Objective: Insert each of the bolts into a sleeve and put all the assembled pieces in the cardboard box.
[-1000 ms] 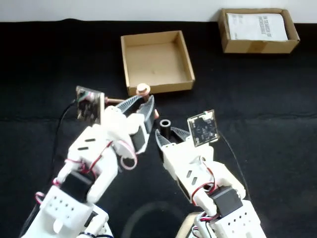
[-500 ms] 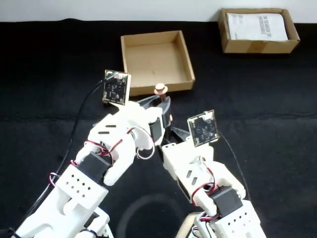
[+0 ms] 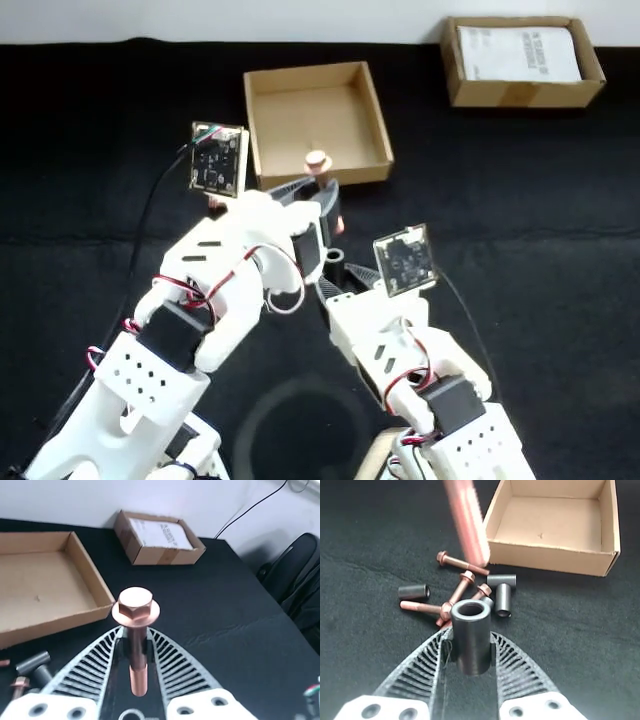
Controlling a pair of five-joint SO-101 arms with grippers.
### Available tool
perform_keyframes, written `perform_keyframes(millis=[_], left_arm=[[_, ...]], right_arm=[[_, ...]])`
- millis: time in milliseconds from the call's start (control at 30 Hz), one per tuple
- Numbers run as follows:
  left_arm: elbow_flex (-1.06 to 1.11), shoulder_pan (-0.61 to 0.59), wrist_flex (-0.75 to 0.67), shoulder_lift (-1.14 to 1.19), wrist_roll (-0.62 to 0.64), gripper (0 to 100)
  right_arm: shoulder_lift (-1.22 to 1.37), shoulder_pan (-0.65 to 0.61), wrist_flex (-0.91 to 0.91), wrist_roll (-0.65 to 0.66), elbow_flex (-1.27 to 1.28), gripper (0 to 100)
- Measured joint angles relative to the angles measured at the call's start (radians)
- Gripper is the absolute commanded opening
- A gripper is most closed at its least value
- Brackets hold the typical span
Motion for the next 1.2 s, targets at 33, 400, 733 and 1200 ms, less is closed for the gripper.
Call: perform_keyframes(millis=[33,400,733,1200], left_arm=[[0.000,-0.002,0.014,0.000,0.000,1],[0.000,0.002,0.049,0.000,0.000,1],[0.015,0.066,0.049,0.000,0.000,1],[0.015,0.064,0.049,0.000,0.000,1]], right_arm=[[0.000,0.000,0.000,0.000,0.000,0.8],[0.000,0.000,0.000,0.000,0.000,0.8],[0.000,0.000,0.000,0.000,0.000,0.8],[0.000,0.000,0.000,0.000,0.000,0.8]])
